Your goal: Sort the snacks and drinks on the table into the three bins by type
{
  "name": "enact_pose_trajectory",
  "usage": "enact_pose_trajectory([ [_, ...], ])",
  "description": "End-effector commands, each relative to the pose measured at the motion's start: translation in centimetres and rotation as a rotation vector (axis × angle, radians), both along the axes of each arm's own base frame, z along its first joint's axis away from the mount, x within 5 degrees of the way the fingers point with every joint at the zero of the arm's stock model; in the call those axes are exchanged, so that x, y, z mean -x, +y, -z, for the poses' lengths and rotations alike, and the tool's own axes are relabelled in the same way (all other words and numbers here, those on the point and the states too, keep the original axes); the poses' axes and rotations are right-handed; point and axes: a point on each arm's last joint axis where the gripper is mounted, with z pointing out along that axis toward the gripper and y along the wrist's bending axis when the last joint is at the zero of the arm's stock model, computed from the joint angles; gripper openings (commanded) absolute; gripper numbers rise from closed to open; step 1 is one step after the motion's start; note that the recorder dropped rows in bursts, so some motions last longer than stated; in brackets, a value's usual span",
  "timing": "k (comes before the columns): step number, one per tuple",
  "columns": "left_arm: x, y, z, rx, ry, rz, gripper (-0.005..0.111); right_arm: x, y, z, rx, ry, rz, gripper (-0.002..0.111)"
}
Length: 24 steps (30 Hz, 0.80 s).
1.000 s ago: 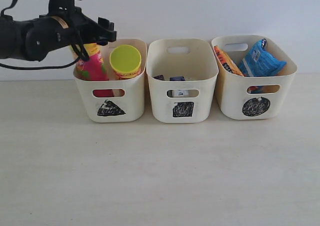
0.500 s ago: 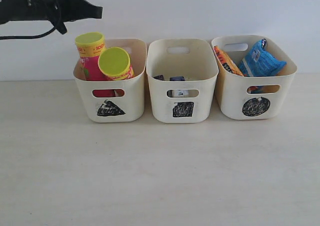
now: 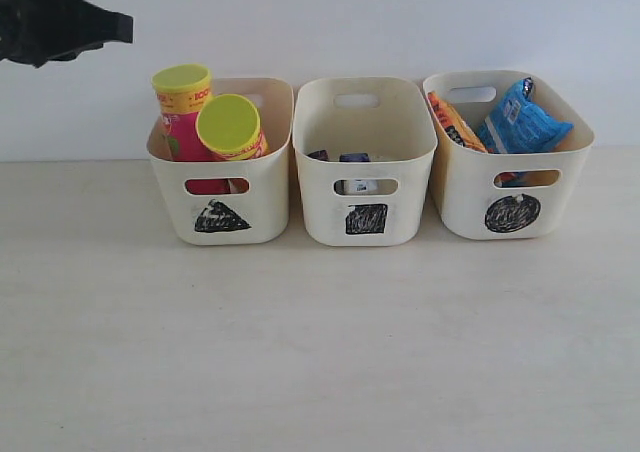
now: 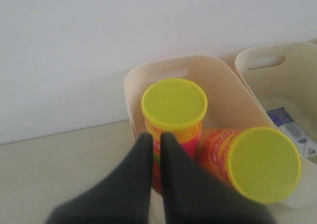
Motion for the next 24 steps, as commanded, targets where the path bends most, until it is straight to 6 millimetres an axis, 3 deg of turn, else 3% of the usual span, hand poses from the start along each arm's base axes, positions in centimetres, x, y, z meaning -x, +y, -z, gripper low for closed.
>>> enact_pose_trajectory([
  [1, 2.8, 0.7, -0.1, 0.072, -0.048, -0.027, 0.004, 0.0, 0.0, 0.1, 0.002, -0.009, 0.004, 0.0],
  [15, 14.6, 3.3, -0.6, 0.28, -0.276, -0.06, 0.004, 0.0, 0.0, 0.1, 0.002, -0.009, 0.004, 0.0],
  [24, 22.6, 5.1, -3.9, 0.327, -0.458, -0.041, 0.004, 0.0, 0.0, 0.1, 0.002, -0.009, 0.004, 0.0],
])
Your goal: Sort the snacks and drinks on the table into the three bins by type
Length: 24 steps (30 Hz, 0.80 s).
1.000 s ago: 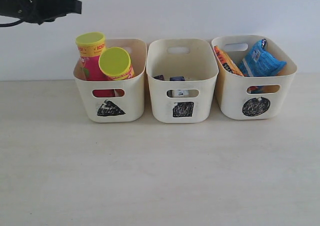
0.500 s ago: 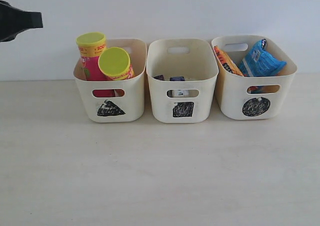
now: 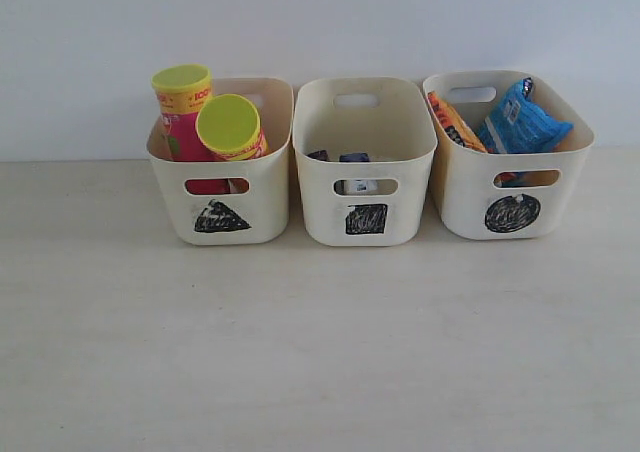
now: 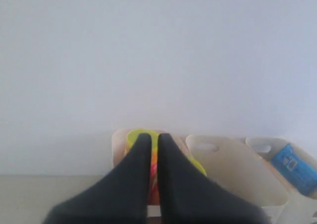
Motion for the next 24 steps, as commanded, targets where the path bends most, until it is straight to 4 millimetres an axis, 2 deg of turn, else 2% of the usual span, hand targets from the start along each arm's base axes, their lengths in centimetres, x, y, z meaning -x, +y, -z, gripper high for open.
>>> enact_pose_trajectory([
  [1, 3.6, 0.8, -1.1, 0.033, -0.067, -0.001, 0.004, 0.0, 0.0, 0.1, 0.002, -0.009, 0.004, 0.0],
  [5, 6.0, 1.4, -1.5, 0.038, -0.092, -0.001, 0.004, 0.0, 0.0, 0.1, 0.002, -0.009, 0.004, 0.0],
  [11, 8.4, 1.9, -2.1, 0.055, -0.169, -0.001, 0.004, 0.0, 0.0, 0.1, 0.002, -0.009, 0.004, 0.0],
  [15, 9.0, 2.0, -2.3, 0.061, -0.194, 0.0, 0.004, 0.0, 0.0, 0.1, 0.002, -0.009, 0.004, 0.0],
  [24, 9.0, 2.0, -2.3, 0.061, -0.196, 0.0, 0.004, 0.0, 0.0, 0.1, 0.002, -0.009, 0.004, 0.0],
])
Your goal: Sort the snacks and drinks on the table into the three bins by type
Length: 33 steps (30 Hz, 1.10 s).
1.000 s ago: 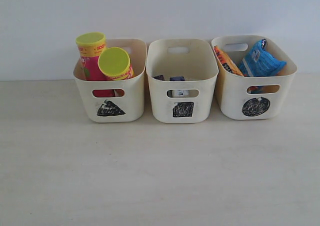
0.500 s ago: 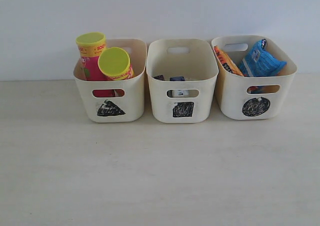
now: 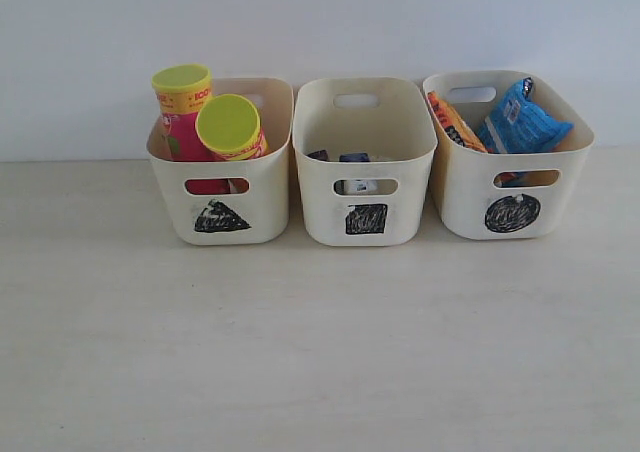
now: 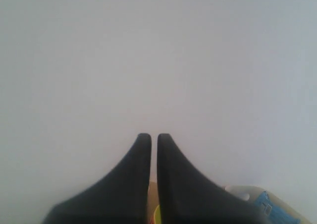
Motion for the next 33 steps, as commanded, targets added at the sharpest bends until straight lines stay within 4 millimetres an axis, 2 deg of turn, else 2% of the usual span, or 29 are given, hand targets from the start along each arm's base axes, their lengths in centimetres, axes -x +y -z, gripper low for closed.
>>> enact_pose_trajectory([
  [1, 0.0, 0.0, 0.1, 0.016, 0.005, 0.004, 0.004, 0.0, 0.0, 0.1, 0.002, -0.009, 0.004, 0.0],
  [19, 0.0, 0.0, 0.5, -0.004, 0.009, -0.003, 0.004, 0.0, 0.0, 0.1, 0.002, -0.009, 0.004, 0.0],
  [21, -0.2, 0.1, 1.1, -0.051, 0.014, -0.03, 0.004, 0.0, 0.0, 0.1, 0.002, -0.009, 0.004, 0.0],
  [26, -0.8, 0.8, 4.1, -0.142, 0.076, -0.163, 0.004, 0.0, 0.0, 0.1, 0.002, -0.009, 0.004, 0.0],
  [33, -0.6, 2.0, 8.9, -0.119, 0.15, -0.335, 0.004, 0.0, 0.0, 0.1, 0.002, -0.009, 0.004, 0.0],
])
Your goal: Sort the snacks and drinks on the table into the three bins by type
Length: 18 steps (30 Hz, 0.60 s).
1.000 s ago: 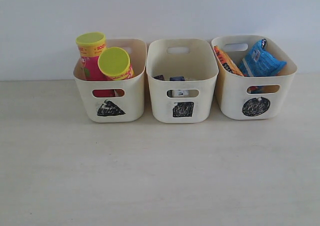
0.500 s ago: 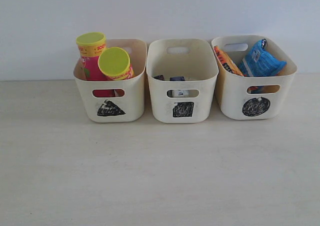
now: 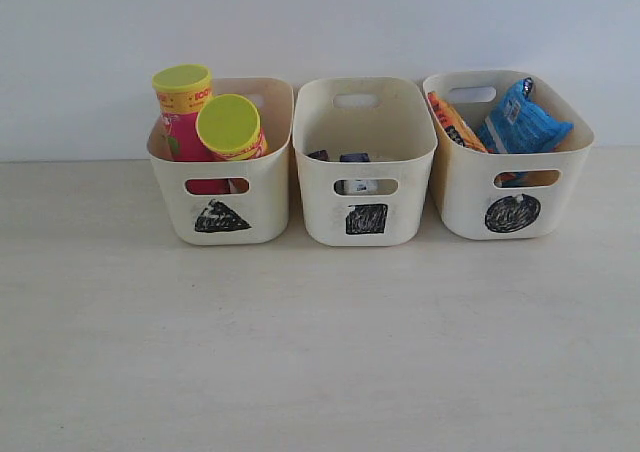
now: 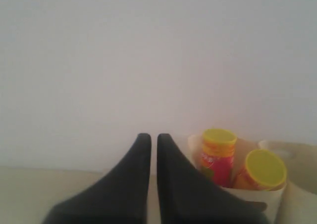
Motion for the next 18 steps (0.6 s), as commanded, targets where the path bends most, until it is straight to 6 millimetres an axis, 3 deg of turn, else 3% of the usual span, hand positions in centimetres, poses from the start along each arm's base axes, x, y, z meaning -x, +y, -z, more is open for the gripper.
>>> enact_pose_trajectory([
  [1, 0.1, 0.6, 3.0, 0.012, 0.032, -0.092, 0.004, 0.0, 0.0, 0.0, 0.002, -0.011, 0.004, 0.0],
  [12, 0.4, 0.8, 10.6, -0.05, 0.112, -0.132, 0.004, 0.0, 0.0, 0.0, 0.002, -0.011, 0.004, 0.0],
  [14, 0.6, 0.7, 11.5, -0.05, 0.114, -0.132, 0.004, 0.0, 0.0, 0.0, 0.002, -0.011, 0.004, 0.0],
  [18, 1.0, 0.7, 11.4, -0.055, 0.073, -0.133, 0.004, 0.0, 0.0, 0.0, 0.002, -0.011, 0.004, 0.0],
])
